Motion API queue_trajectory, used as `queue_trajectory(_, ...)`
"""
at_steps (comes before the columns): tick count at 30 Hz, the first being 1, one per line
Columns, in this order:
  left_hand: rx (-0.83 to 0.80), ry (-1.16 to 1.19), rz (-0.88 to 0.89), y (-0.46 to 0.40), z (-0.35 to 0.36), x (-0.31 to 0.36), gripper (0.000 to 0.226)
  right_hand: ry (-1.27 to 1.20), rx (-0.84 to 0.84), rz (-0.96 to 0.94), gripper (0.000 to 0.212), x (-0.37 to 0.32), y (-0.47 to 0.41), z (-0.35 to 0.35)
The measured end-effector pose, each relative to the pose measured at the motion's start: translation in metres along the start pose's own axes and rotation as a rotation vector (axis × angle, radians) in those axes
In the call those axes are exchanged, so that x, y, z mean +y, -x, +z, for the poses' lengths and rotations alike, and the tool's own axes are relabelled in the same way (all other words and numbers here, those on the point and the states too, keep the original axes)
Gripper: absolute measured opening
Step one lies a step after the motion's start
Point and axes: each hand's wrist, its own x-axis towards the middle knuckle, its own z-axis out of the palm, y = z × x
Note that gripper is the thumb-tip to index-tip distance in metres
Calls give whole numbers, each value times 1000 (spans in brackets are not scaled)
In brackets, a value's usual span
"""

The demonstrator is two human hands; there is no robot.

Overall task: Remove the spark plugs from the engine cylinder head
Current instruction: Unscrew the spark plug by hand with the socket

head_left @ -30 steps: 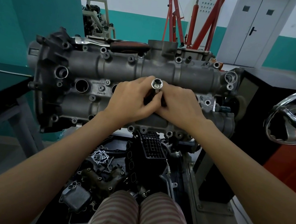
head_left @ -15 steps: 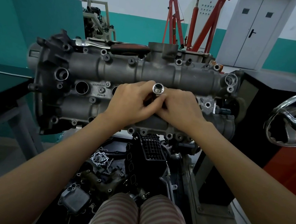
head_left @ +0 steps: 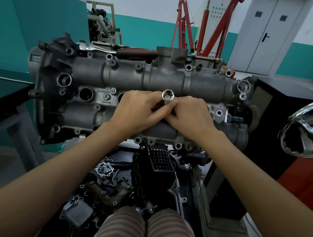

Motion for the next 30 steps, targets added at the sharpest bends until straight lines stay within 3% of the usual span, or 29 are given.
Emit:
queue_trajectory(9,-39,27,-26,-1,-4,6,27,-45,21,-10,38,-2,1,-1)
queue_trajectory(12,-39,-12,5,-1,-3,4,30,-10,18,18,45,-2,0,-1)
queue_trajectory(18,-12,36,-27,0,-1,0,42,8,-16,14,36,0,0,-1)
queue_trajectory(30,-7,33,4,1,-2,3,25,-50,25,-7,51,-2,0,-2)
